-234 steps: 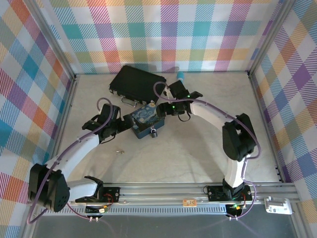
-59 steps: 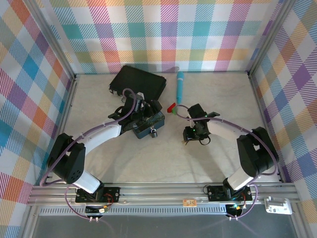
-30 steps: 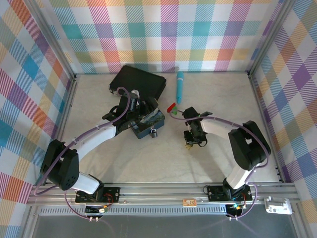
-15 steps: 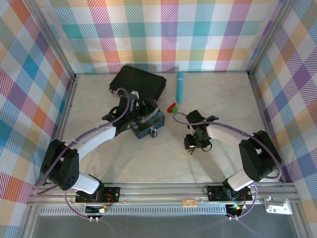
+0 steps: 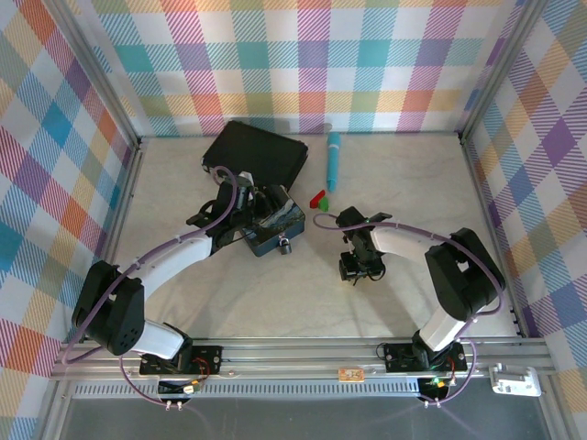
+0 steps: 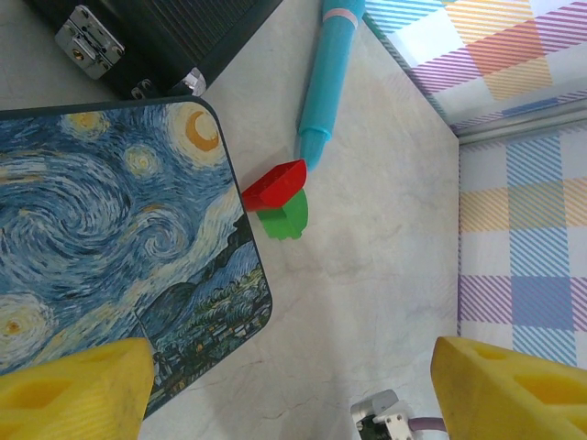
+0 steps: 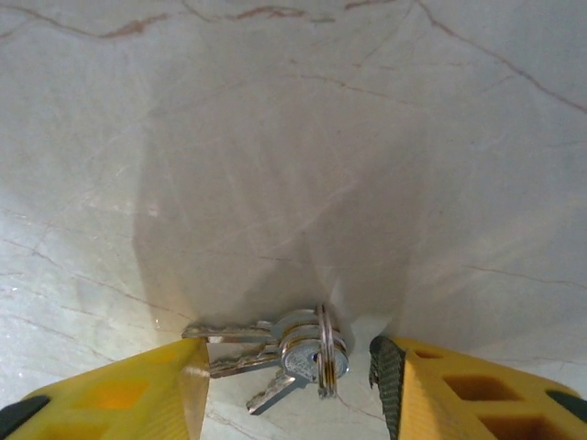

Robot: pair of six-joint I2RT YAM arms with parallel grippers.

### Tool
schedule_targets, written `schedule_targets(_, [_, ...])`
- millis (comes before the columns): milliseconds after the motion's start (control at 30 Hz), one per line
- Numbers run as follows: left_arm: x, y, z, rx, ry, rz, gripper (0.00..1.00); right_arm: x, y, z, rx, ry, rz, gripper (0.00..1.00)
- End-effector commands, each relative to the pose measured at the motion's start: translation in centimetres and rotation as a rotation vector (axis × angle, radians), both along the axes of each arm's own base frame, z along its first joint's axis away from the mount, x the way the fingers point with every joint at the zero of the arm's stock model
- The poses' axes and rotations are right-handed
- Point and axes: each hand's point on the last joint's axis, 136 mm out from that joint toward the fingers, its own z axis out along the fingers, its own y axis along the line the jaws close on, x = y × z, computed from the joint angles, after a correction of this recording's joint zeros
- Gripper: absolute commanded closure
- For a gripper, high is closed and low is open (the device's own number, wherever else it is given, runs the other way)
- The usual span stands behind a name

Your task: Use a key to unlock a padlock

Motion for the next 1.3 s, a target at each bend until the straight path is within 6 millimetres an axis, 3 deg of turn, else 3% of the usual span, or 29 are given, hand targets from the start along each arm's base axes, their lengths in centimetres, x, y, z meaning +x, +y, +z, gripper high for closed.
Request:
schedule_targets(0, [0.2,0.5,1.3,-0.033,-0.03,0.013,0.21,3.1,-0.3,-0.2,-0.002,-0.092,-0.084,0.49])
schedule_targets(167, [0.2,0.3,1.2,-0.042,-0.027,0.009,0.21,6.4,-0.2,1.3,0.072,-0.184,-0.15,0.52])
schedule_targets(300, [0.1,0.3,1.0,-0.05,-0.027,0.009,0.21,6.9,0.0,2.1,0.099,-0.198,-0.153,0.53])
schedule_targets(600, [0.0,0.5,0.8,-0.045,-0.022,0.007,0.21,1.2,0.5,0.8,0.043,-0.099,-0.032,0.47])
schedule_targets(700, [0.1,0.4,0.6,-0.048,-0.018,0.006,0.21,0.7,0.3,0.0,0.039,-0.092,-0.033,0.54])
schedule_targets(833, [0.1,0.2,0.6,-0.054,-0.012,-0.005,0.21,0.0,0.1,-0.5,0.011,-0.059,-0.024,0.57])
schedule_targets(1067, [0.1,0.3,0.6,-0.058,-0.015,0.004,0.21,-2.6,-0.8,-0.7,-0.022,-0.021,-0.042,0.5])
schedule_targets(1267, [0.3,0.1,0.5,-0.067,-0.01,0.0,0.2,-3.7,-0.8,-1.0,-0.044,-0.015,-0.036,0.48])
